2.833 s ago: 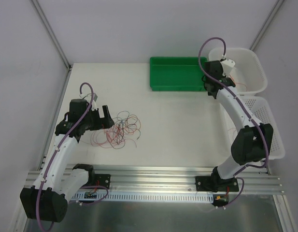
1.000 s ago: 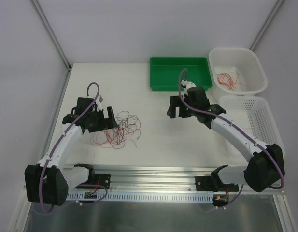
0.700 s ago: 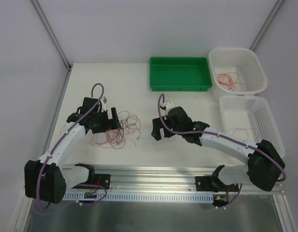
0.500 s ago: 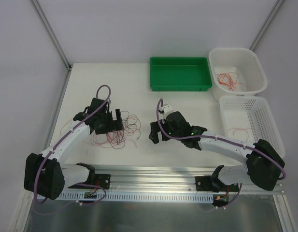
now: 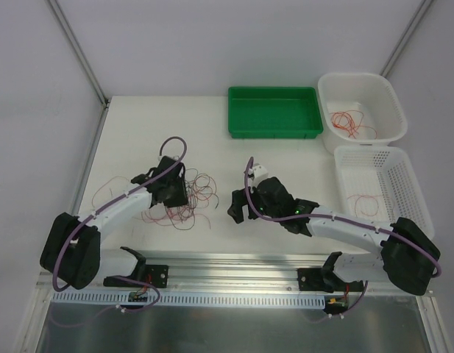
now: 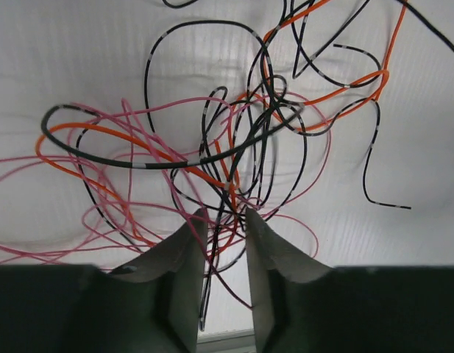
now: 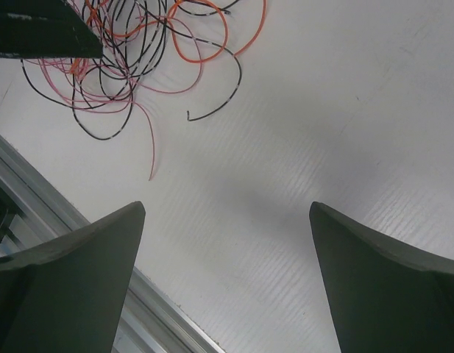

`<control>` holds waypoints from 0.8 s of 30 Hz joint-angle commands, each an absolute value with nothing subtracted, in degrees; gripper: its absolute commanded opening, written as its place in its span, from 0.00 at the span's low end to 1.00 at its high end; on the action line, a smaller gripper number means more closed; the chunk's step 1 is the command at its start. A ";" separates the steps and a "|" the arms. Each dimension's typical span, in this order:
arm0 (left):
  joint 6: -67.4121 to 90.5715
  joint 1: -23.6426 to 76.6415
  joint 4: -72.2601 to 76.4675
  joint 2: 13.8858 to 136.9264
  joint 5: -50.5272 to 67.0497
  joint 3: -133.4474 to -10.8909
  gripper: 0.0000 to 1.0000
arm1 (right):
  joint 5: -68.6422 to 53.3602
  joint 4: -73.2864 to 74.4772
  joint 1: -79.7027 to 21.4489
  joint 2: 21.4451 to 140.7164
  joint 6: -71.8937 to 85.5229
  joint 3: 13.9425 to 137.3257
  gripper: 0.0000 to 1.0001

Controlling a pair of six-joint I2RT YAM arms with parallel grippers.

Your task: Untangle the cables

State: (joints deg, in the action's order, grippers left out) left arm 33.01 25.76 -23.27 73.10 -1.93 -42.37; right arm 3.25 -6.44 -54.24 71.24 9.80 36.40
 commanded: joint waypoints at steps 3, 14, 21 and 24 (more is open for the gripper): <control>33.40 28.38 -20.04 71.38 -3.87 -39.29 0.06 | 3.78 -10.54 -54.58 70.22 10.46 36.65 1.00; 31.37 29.44 -17.67 49.93 8.25 -29.19 0.00 | -2.63 -10.99 -54.58 77.24 7.48 42.52 0.95; 34.80 29.53 -17.84 45.00 10.81 -25.67 0.00 | -7.37 -9.32 -53.62 86.73 2.73 51.40 0.84; 35.51 29.44 -18.10 44.83 11.07 -25.23 0.00 | -10.71 -8.79 -52.21 91.47 1.50 55.18 0.73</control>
State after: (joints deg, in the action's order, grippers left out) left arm 33.87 28.95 -18.68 45.67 9.02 -25.87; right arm -5.91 -8.19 -53.54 87.96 4.19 50.68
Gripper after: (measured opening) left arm 0.014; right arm 0.777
